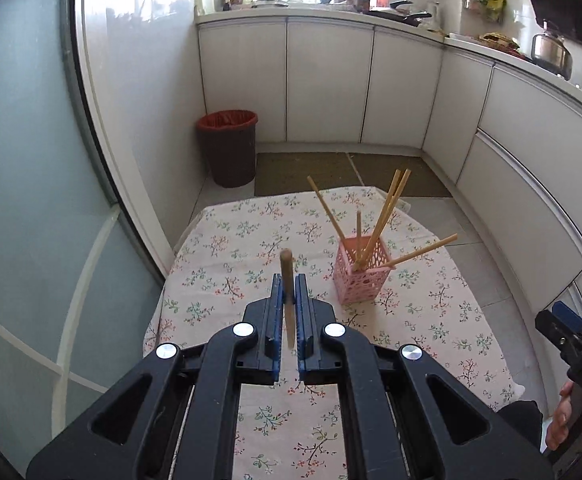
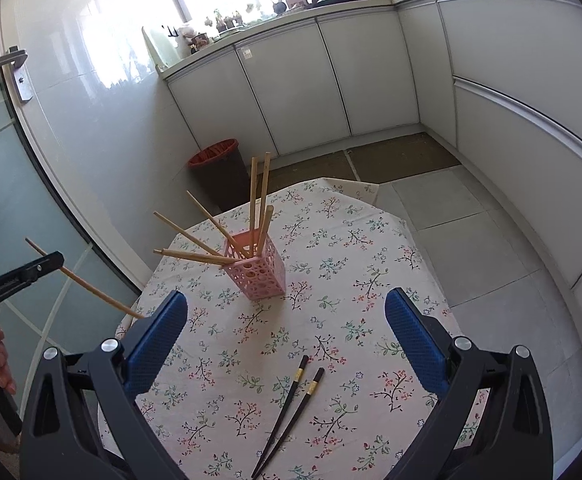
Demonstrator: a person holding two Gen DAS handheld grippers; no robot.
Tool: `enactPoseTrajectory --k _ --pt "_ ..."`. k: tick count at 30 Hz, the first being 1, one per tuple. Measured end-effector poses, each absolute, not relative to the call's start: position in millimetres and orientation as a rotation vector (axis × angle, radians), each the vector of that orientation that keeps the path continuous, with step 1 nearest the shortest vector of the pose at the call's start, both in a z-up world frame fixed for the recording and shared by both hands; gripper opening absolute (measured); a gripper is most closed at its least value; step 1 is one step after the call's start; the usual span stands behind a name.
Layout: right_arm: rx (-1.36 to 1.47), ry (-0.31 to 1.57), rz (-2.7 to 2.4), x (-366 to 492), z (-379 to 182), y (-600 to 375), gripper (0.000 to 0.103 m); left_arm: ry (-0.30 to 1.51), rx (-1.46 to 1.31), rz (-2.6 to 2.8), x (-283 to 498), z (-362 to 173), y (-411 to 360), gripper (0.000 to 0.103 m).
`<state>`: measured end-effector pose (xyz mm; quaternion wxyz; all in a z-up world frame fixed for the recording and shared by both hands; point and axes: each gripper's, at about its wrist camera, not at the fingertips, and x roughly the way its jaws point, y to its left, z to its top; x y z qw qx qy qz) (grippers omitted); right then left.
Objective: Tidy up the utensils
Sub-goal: 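Lift the chopstick upright with the left gripper over the pink holder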
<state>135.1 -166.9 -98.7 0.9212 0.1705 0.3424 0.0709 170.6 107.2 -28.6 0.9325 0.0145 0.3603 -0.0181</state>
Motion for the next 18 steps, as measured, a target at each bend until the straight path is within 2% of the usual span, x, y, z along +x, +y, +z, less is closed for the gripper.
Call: enactPoseTrajectory --k 10,18 --pt "0.372 0.675 0.148 134 -85 -176 0.096 0.631 0.034 -0.173 145 46 85 0.005" --pt "0.397 0.682 0.114 135 -92 -189 0.096 0.538 -0.022 -0.251 176 87 47 0.005"
